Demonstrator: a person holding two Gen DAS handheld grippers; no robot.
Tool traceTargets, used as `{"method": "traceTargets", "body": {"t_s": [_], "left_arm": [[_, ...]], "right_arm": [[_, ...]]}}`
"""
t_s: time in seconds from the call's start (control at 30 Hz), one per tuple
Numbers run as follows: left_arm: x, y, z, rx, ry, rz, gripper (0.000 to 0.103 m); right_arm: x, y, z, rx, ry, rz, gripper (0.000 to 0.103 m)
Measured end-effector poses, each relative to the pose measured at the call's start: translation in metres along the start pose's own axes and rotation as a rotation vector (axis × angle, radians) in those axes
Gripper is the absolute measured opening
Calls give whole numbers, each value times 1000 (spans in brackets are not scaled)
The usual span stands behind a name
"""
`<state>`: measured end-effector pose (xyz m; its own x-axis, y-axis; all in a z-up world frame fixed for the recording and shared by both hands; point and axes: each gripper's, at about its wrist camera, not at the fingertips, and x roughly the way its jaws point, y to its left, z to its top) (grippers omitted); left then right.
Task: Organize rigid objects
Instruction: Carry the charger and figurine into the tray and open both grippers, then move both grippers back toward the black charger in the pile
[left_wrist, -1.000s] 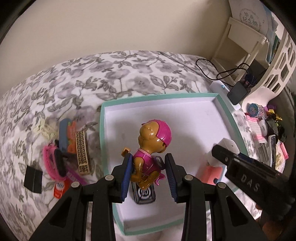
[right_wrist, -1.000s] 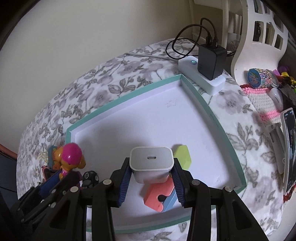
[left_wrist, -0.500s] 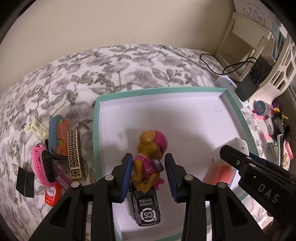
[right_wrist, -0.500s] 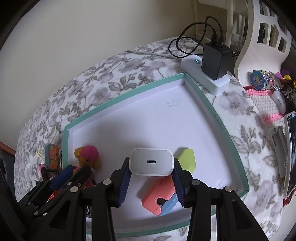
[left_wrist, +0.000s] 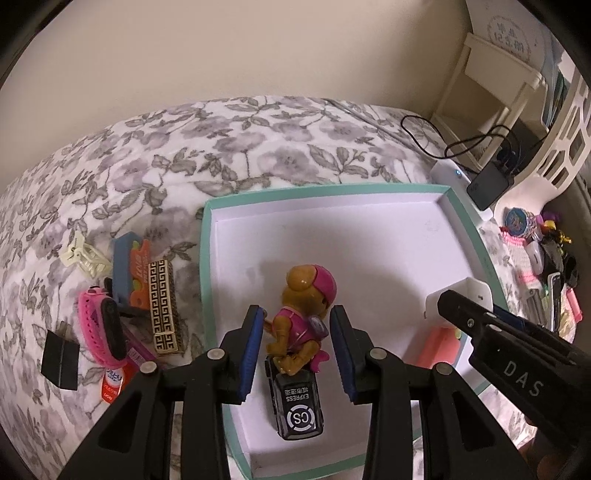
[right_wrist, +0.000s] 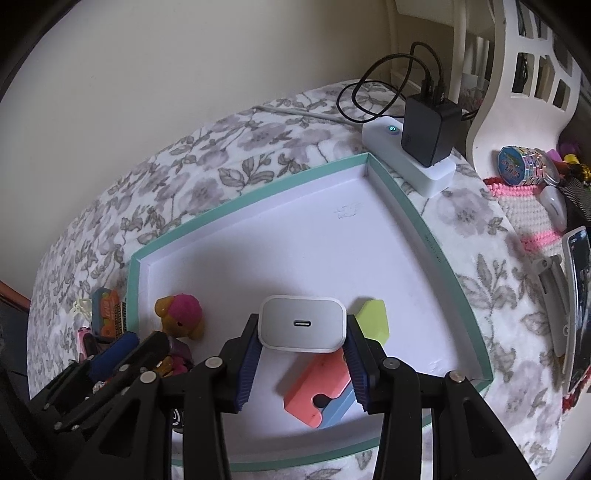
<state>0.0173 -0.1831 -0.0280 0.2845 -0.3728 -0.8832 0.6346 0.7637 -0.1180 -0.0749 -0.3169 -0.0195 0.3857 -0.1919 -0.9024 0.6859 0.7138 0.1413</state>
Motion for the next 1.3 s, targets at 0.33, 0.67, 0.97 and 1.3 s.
{"method": "traceTargets", "body": {"t_s": [0.33,0.67,0.97,1.3], "left_arm": [[-16,24,7,-93,-28,-1,50],[-21,57,9,-183,-42,76,73],[-22,80,7,-239,-47,156,91],[-24,101,4,-275,-52,202,91]], "right_arm": [[-12,0,4,4,-61,-8,61],[-7,2,1,-13,-49,-30,78],[-3,5,-2,-40,-48,-39,103],[-2,9,-2,-71,-53,-47,103]]}}
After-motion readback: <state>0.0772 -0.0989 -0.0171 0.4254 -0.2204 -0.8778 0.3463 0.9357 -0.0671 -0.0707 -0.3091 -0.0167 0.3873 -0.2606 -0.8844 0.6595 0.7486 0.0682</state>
